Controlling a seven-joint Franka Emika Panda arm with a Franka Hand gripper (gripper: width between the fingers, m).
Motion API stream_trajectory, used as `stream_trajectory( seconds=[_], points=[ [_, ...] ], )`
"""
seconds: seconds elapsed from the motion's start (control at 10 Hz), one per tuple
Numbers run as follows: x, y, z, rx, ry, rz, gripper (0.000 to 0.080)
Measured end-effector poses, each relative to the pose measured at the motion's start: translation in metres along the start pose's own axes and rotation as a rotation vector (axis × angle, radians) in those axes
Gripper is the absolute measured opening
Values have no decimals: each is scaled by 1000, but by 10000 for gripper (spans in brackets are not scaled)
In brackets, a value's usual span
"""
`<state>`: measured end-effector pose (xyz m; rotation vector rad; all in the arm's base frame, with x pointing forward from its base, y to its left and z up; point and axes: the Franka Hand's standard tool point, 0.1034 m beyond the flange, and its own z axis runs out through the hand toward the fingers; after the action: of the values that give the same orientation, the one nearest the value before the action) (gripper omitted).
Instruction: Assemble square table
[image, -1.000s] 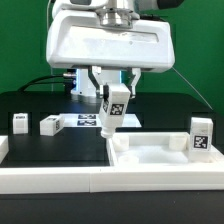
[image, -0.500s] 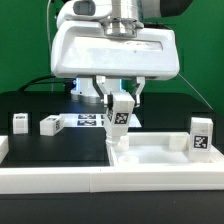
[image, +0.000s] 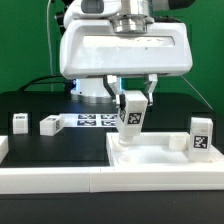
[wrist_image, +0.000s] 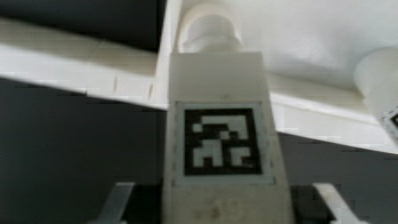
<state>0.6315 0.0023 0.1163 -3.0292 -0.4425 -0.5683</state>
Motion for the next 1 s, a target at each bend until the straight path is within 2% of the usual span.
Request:
stream_trajectory(
  seconds=[0.1,0.2,0.4,0.5,0.6,0.7,0.9,1.0],
  points=[
    [3,-2,-1,3,4,51,290],
    [4,2,-1,-16,27,31,290],
    [-1,24,-4,-136,160,-22,290],
    [-5,25,-1,-137,179,-14,290],
    [-2,29,0,-150,223,-9,290],
    [0,21,4,-108,207,29,290],
    [8,15,5,-85,203,36,290],
    [10,10,7,-50,176,71,290]
  ],
)
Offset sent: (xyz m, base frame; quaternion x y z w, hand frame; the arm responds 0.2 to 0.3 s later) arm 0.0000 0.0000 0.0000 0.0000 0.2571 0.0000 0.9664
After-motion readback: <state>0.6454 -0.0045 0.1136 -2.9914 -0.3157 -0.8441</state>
